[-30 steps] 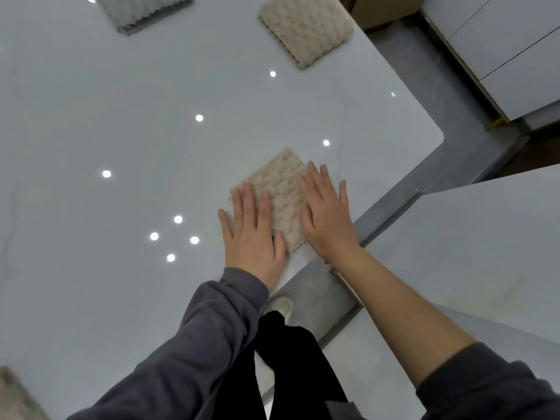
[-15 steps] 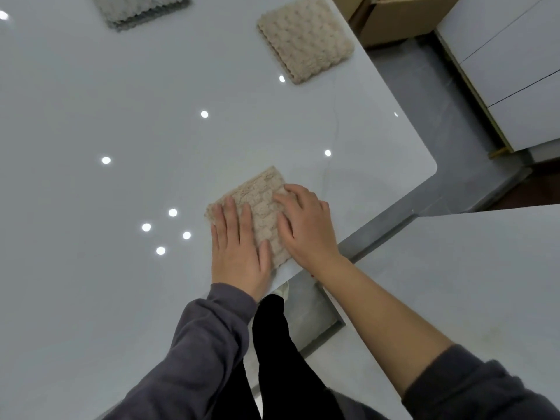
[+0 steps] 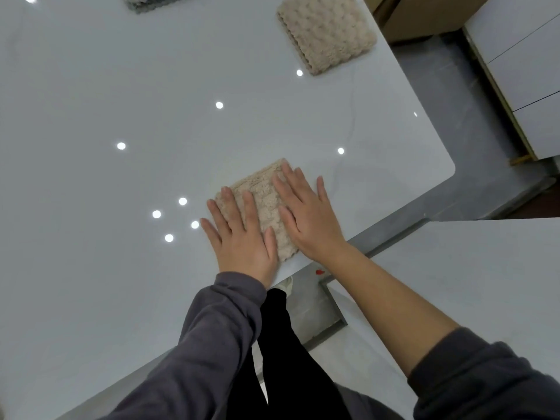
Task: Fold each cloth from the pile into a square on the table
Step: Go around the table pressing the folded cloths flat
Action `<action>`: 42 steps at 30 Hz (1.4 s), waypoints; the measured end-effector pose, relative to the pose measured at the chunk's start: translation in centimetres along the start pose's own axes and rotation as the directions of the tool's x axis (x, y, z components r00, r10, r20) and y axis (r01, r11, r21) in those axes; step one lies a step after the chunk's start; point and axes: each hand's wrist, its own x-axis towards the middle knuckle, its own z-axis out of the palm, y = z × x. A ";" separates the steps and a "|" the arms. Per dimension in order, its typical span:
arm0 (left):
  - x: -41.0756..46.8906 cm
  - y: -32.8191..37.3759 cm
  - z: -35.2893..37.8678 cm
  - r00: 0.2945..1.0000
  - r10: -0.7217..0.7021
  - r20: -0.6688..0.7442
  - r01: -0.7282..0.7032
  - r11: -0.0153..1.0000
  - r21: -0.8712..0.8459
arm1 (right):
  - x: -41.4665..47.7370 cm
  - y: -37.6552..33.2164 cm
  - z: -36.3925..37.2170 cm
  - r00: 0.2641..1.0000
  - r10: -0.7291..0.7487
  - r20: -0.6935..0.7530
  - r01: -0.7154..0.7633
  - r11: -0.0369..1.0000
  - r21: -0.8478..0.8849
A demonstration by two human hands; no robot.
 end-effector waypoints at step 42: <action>14.3 -3.0 -4.0 0.310 0.837 0.451 -0.930 0.366 -0.039 | -2.5 -8.8 6.0 0.586 0.785 -0.202 -0.750 0.619 0.231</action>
